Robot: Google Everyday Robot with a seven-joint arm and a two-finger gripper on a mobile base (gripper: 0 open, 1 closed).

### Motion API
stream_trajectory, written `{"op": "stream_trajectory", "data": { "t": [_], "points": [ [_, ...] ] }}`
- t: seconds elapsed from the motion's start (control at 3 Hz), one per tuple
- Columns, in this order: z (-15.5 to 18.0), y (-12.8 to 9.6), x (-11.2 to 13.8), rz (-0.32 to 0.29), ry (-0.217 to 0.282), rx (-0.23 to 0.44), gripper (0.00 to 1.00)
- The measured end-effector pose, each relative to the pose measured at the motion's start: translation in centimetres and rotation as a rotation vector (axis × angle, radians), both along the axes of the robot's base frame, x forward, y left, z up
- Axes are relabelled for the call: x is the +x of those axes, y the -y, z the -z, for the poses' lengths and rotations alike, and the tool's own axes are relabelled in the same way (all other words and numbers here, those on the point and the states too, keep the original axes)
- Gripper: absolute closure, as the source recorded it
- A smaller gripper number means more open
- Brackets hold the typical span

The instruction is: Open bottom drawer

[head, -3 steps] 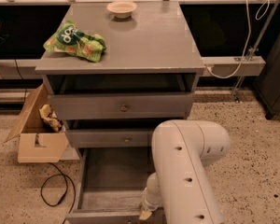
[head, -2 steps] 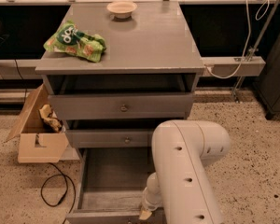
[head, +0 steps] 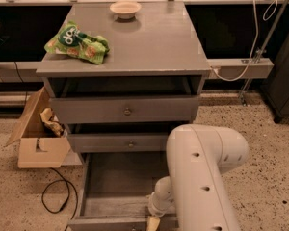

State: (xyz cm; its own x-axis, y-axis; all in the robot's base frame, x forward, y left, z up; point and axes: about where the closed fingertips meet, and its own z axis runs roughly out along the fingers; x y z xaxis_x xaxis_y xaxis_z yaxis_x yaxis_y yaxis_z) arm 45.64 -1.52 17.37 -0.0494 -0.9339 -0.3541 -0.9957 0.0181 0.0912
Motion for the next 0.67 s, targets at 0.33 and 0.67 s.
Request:
{"op": "stream_trajectory", "data": {
  "t": [0.33, 0.67],
  "points": [
    [-4.1, 1.0, -0.1, -0.012, 0.083, 0.083, 0.00],
    [-10.6, 2.3, 0.3, -0.022, 0.184, 0.168, 0.00]
  ]
}}
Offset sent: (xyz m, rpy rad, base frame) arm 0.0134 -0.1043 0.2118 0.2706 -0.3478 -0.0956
